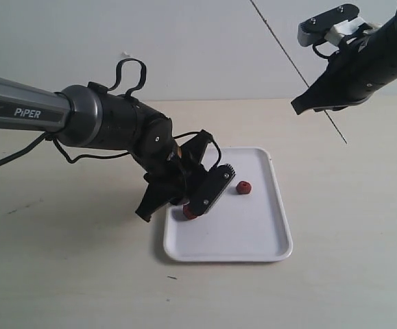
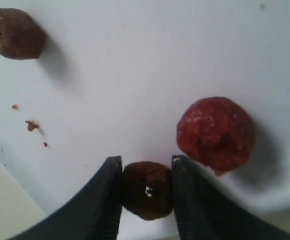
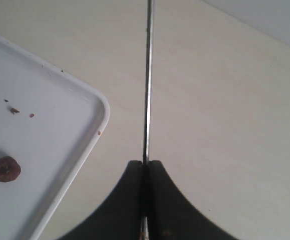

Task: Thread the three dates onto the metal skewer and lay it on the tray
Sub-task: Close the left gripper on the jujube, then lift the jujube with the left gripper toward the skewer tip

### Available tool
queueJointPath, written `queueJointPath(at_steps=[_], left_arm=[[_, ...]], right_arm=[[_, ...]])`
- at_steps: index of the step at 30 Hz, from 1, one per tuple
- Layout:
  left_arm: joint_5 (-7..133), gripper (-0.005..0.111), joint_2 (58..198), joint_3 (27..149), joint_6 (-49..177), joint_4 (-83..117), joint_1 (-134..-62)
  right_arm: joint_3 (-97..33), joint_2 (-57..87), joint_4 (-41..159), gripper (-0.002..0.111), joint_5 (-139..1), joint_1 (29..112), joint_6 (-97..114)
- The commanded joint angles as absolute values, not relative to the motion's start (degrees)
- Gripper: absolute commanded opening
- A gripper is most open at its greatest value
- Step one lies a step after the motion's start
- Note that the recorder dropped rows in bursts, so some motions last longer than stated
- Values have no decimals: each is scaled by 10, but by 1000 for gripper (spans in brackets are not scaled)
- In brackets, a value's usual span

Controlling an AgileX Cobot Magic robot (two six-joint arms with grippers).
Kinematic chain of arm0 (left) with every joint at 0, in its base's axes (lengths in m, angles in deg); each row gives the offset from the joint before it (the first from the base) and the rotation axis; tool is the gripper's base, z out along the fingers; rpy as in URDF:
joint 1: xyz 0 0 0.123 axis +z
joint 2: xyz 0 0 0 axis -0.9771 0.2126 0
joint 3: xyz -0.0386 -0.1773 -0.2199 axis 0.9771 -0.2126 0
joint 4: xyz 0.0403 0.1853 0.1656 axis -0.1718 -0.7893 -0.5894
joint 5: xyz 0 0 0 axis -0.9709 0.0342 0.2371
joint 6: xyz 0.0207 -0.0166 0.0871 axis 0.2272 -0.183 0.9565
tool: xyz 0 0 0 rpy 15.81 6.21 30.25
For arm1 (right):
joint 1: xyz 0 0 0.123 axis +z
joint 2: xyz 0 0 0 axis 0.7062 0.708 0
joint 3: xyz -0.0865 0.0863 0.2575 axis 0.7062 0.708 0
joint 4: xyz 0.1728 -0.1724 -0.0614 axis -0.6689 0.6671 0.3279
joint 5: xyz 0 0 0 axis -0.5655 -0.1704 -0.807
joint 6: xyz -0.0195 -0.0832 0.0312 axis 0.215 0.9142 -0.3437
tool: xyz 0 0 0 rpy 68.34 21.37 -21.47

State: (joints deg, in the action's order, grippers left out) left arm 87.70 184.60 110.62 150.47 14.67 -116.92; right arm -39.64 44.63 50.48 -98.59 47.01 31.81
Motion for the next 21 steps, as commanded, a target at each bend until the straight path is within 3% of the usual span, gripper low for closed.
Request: queueJointPath(at_steps=[1,4,11,21], left_arm=[[874,24,1846,1104,1485,152,-1170],[874,18,1846,1104,1484,152,-1170],[872,30,1846,1104,1484,152,-1170],[817,30,1839,1104,1443,152,-1163]], right_arm=[[-397,446,500,0,-978,469,322],[-397,446,498,0,-978,469,321],[-397,446,497,0,-978,469,321],[-397,446,497,0,-978,469,322]])
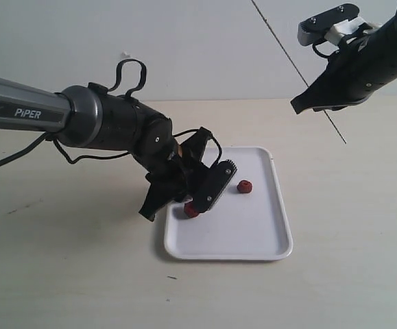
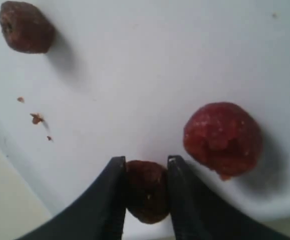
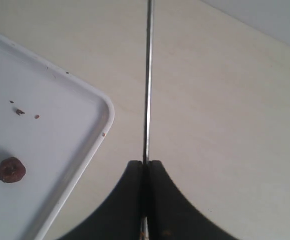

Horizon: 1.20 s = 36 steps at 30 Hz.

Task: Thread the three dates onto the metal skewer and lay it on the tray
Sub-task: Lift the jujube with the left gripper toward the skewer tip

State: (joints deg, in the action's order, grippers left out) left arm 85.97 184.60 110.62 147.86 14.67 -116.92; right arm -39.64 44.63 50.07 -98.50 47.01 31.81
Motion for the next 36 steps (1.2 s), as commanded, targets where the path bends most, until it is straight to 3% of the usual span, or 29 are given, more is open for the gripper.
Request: queueJointPath(at_steps=[1,9,29,33,36], left_arm=[[806,30,1835,1104,1427,152,-1159],[793,30,1786,1104,1348,221,-1119],[810,29,1739,1104,1348,1008,-1004],[865,29,1739,1104,1341,1164,-979],[921,29,1739,1106,1298,1170,-953]], right_arm=[[-397,446,497,0,-978,469,323],[-397,446,497,0,-978,469,323],[-397,520,448,0,-1001,469,361],[-397,534,390,0,-1037,469,417],[-397,546,330,0,-1065,469,497]])
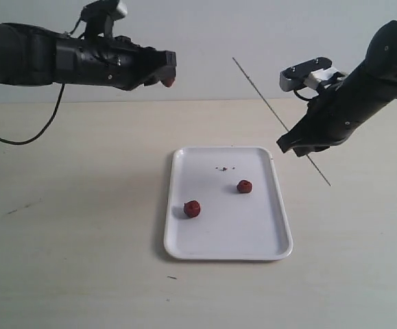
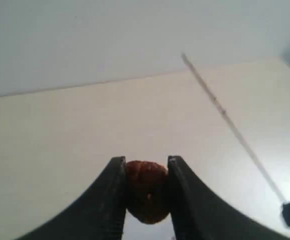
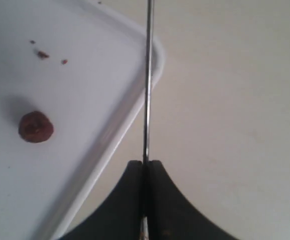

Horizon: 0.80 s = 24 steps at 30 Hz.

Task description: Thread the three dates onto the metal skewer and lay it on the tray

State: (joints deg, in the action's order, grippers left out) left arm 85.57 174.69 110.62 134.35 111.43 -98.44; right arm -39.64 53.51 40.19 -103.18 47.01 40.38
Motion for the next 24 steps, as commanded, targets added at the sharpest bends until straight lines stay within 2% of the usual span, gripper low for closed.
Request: queueJointPath(at_steps=[1,10,24], left_arm=[[945,29,1739,1106,1285,1170,-943],[1105,30,1739,1106,1224,1170,-880],[1069,30,1739,1106,1221,1138,-874]], right_arm=[[-397,551,306,0,-1080,469,539],[-397,567,110,0,-1181,469,832],[-397,567,58,0,-1190,469,884]])
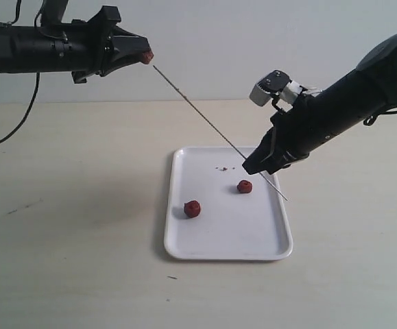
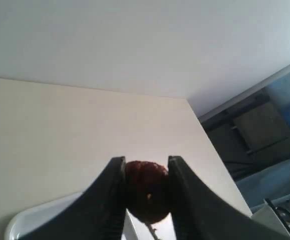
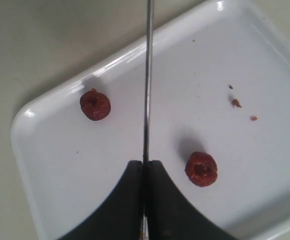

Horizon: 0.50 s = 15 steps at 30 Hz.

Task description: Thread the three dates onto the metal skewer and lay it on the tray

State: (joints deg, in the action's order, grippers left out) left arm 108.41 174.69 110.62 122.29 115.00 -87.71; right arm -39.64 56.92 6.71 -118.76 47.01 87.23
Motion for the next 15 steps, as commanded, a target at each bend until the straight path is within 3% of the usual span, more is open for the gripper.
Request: queueJointPath(at_steps=[1,15], left_arm=[[1068,30,1739,1106,1221,1138,-874],[1058,30,1739,1106,1221,1137,-874]], right_arm=[[-397,567,58,0,-1190,469,885],[-397,567,58,0,-1201,469,888]])
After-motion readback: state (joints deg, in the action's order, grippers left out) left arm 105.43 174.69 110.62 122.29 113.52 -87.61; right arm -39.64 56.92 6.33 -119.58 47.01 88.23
